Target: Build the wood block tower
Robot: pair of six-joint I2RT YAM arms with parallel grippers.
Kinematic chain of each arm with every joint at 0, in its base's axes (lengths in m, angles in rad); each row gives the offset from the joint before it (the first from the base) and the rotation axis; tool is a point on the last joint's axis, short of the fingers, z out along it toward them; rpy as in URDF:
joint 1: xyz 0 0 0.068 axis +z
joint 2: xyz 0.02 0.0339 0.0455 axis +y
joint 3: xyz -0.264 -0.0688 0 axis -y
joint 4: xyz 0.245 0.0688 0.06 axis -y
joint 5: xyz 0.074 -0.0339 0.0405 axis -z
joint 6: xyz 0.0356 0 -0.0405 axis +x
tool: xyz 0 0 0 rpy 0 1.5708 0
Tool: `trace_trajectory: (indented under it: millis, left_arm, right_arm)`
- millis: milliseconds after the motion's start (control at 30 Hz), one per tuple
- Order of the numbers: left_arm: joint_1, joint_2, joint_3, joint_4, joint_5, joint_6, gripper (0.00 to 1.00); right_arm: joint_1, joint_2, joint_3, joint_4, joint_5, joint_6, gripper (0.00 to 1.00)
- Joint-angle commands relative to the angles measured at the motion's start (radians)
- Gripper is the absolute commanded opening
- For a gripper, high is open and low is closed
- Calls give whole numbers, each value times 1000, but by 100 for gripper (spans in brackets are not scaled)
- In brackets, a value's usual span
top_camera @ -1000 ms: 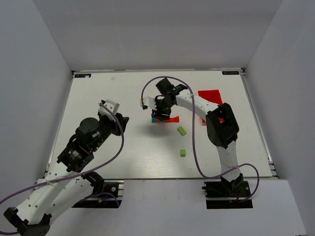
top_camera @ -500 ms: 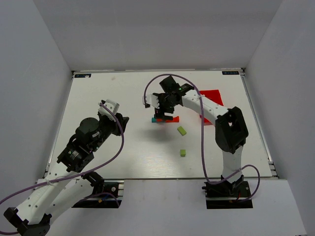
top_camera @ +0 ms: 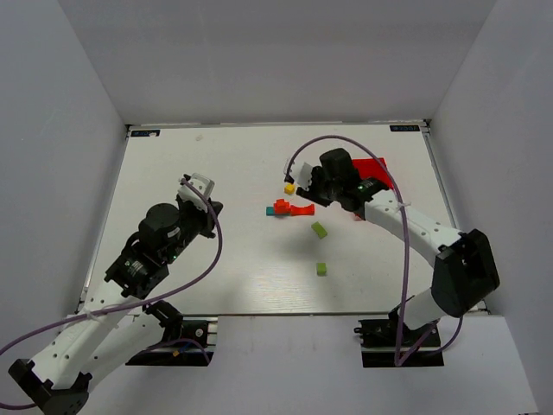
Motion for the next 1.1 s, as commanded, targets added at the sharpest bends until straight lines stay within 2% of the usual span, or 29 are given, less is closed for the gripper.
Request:
trace_trajectory:
  millis: [0, 67, 100, 167, 200, 233, 267, 300, 400, 533, 1067]
  left_arm:
    - [5, 39, -6, -1, 34, 3, 2]
    - [5, 54, -6, -1, 43, 3, 0]
    - [5, 63, -6, -10, 44, 3, 0]
    - [5, 64, -6, -10, 44, 3, 17]
    - [5, 64, -6, -10, 31, 3, 26]
    - [5, 54, -6, -10, 31, 3, 42]
    - [5, 54, -6, -10, 22, 3, 48]
    - [5, 54, -6, -10, 22, 3, 52]
    - [5, 44, -6, -10, 22, 3, 55]
    - [5, 44, -6, -10, 34, 3, 55]
    - [5, 44, -6, -10, 54, 3, 56]
  right_arm:
    - [-48, 25, -35, 102, 49, 174, 40]
    - [-77, 84, 10, 93, 16, 218, 14]
    - [-83, 104, 52, 89, 8, 249, 10]
    - [-106, 212, 148, 38, -52, 281, 7]
    - [-117, 232, 187, -1, -72, 298, 10]
    - [-123, 328, 306, -25, -95, 306, 18]
    - [-135, 360, 351, -67, -162, 318, 36]
    - [-146, 415, 432, -106, -188, 327, 45]
    - [-167, 528, 574, -155, -264, 333, 57]
    - [-166, 632, 715, -223, -296, 312, 58]
    - [-160, 749, 751, -253, -330, 307, 57]
